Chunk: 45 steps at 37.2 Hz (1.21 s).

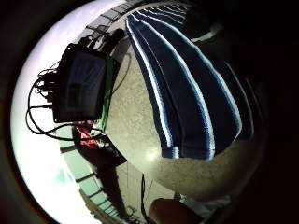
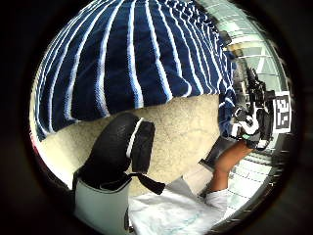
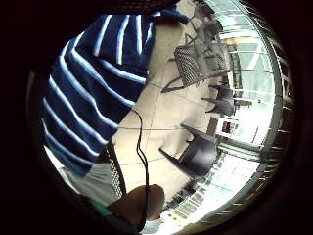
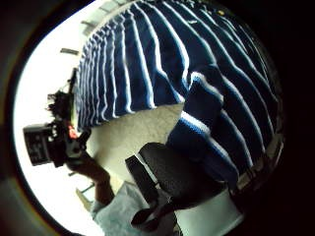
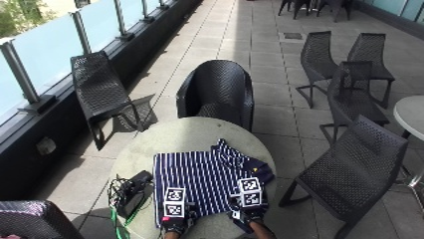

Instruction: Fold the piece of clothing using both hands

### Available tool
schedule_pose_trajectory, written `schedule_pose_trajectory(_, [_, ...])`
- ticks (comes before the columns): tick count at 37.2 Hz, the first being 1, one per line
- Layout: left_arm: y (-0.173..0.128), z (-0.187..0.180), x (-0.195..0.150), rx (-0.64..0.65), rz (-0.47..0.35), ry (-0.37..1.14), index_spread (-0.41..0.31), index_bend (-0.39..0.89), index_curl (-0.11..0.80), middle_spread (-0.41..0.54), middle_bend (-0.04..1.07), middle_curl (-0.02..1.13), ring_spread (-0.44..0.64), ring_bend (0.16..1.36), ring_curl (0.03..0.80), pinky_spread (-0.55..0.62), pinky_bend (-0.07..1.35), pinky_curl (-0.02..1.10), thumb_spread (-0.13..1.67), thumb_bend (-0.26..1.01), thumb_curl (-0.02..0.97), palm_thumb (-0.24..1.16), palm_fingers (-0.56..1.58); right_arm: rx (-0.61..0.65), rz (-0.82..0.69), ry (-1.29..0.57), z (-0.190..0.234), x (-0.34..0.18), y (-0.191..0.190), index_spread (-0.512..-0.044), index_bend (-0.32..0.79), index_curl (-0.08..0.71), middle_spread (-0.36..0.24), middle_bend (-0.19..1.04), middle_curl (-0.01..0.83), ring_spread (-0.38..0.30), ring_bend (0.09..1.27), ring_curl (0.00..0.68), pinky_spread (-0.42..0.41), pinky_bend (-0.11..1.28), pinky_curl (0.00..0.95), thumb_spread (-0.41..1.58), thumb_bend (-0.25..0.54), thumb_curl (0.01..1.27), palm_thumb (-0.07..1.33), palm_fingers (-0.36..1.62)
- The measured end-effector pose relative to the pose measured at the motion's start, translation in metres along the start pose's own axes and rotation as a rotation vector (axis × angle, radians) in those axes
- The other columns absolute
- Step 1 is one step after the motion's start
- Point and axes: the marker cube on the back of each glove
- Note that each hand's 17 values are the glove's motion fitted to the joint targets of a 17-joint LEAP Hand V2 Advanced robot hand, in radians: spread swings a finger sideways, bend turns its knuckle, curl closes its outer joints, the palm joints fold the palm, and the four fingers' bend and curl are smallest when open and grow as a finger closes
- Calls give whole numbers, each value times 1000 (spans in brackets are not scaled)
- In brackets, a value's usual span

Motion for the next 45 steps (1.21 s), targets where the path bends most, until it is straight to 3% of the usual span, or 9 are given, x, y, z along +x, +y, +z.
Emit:
schedule_pose_trajectory(6, [-7,18,1,-9,8,38,47,89,172,148,196,309,288,677,285,377,753,290,1099,-17,250,229,211,-60,-13,-40,20,-5,-4,-370,101,207,17,207,290,172,325,222,276,548,334,1012,-25,216,221,33])
schedule_pose_trajectory(14, [-19,13,-5,235,-32,-58,-45,265,263,44,189,321,171,608,267,220,692,279,1228,32,262,336,483,72,-24,-92,23,-8,-17,-360,118,204,-21,217,307,117,427,250,245,548,330,1098,39,259,388,187])
schedule_pose_trajectory(19, [-30,8,-5,355,-23,-88,-144,311,310,-86,186,331,-6,590,267,62,653,278,1278,107,301,497,766,238,-37,12,14,-5,-23,-368,245,258,-127,273,331,-20,453,253,171,468,299,1219,166,313,618,605])
schedule_pose_trajectory(22, [-19,-2,-8,336,-17,-79,-198,331,335,-149,192,344,-99,583,277,-28,609,280,1277,121,314,551,917,291,-66,58,11,-5,-22,-364,319,300,-174,265,338,-105,474,272,110,417,293,1241,204,333,705,819])
schedule_pose_trajectory(28, [8,-23,-17,296,33,-25,-258,274,356,-245,261,390,-227,565,305,-141,505,285,1281,123,326,605,1115,325,-160,4,-5,-9,-8,-341,284,341,-217,291,368,-200,507,311,4,361,299,1264,243,349,817,1089])
schedule_pose_trajectory(31, [29,-38,-22,208,86,12,-277,206,356,-289,334,422,-293,616,334,-207,468,296,1289,128,329,636,1243,244,-237,-28,-19,-6,6,-323,210,350,-240,396,408,-230,577,346,-73,330,308,1280,253,344,850,1268])
schedule_pose_trajectory(36, [40,-64,-31,54,192,71,-295,128,346,-336,413,461,-358,690,378,-307,554,343,1304,134,331,679,1362,19,-349,-52,-60,-3,21,-309,129,347,-242,454,447,-243,695,407,-210,432,349,1311,252,330,868,1397])
schedule_pose_trajectory(41, [9,-108,-39,76,163,46,-300,126,345,-356,466,488,-385,778,416,-349,589,378,1313,133,329,708,1359,74,-328,-12,-116,-9,-18,-303,134,348,-237,482,470,-240,758,443,-258,532,389,1363,256,312,877,1391])
schedule_pose_trajectory(45, [-62,-146,-50,110,25,-20,-302,140,348,-363,492,502,-395,855,447,-360,602,399,1323,129,325,724,1351,165,-218,67,-163,-25,-96,-301,143,352,-233,521,490,-234,792,464,-267,576,413,1393,256,299,880,1378])
